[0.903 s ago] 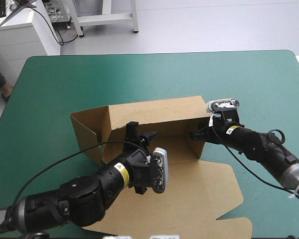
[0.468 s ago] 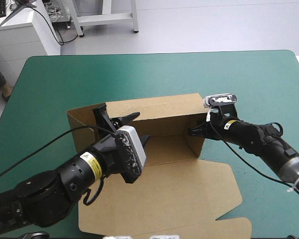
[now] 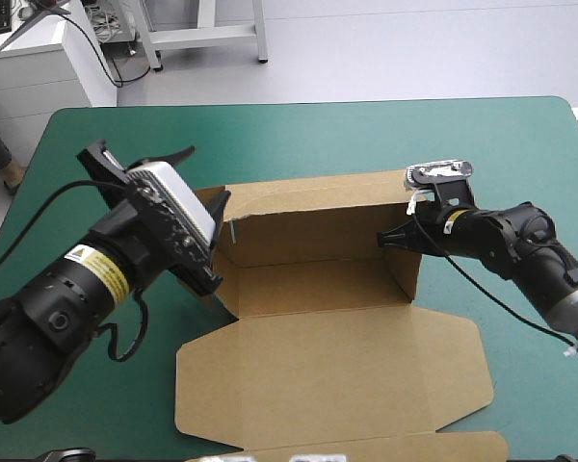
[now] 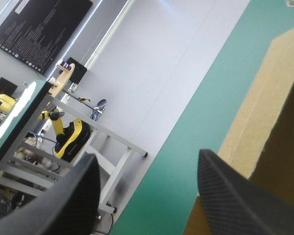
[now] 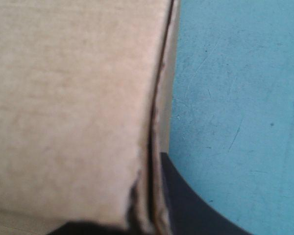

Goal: Fold the box

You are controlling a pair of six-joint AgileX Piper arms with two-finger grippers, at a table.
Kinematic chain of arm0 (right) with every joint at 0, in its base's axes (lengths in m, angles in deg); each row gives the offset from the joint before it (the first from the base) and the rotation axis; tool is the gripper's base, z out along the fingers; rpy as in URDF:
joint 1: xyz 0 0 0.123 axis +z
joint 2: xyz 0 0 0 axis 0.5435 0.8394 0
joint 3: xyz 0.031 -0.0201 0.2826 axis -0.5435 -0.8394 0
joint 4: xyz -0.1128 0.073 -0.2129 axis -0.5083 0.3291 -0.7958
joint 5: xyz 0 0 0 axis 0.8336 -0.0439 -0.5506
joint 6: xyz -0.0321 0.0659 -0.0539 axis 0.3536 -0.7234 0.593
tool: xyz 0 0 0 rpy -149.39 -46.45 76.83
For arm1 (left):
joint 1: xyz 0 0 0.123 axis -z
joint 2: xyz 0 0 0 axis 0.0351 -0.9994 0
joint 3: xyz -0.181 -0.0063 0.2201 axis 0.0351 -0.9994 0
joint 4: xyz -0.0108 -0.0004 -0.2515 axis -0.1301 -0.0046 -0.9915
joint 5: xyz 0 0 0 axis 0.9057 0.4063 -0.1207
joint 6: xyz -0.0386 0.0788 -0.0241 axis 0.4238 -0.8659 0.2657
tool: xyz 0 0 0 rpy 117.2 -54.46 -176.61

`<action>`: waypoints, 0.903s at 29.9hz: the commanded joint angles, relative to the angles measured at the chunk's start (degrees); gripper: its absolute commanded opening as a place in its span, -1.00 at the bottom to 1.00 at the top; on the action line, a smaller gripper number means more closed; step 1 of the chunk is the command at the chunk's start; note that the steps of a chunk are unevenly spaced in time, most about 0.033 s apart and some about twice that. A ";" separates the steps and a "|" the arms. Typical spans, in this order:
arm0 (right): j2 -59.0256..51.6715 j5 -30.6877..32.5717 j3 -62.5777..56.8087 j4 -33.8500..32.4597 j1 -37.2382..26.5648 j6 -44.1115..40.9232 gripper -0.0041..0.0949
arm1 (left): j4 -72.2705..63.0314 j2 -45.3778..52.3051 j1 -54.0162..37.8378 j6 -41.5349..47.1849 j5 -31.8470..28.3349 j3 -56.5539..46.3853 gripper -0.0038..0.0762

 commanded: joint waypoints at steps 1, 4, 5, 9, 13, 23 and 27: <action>0.75 2.45 5.75 -0.15 -2.21 -0.02 -0.92 | 2.80 0.89 0.26 -2.25 1.37 5.79 0.15; 3.64 7.00 9.35 0.10 -4.09 1.98 -0.92 | 2.80 0.51 0.26 -4.28 3.80 8.84 0.15; 4.53 8.09 10.37 0.10 -4.51 2.53 -0.92 | 2.80 0.40 0.26 -5.00 4.99 9.77 0.15; 8.83 12.90 15.19 0.37 -5.34 4.84 -0.92 | 0.58 0.28 0.26 -9.70 10.01 12.01 0.15; 12.79 15.00 19.21 0.82 -5.47 6.52 -0.92 | -8.00 0.96 -0.55 -12.94 14.97 11.77 0.15; 17.48 16.21 24.57 2.57 -5.47 8.59 -0.96 | -22.02 -2.48 -14.87 -21.80 14.04 5.89 0.15; 19.25 16.36 25.48 2.27 -5.47 8.59 -0.96 | -26.49 -6.38 -27.79 -23.13 9.02 2.04 0.00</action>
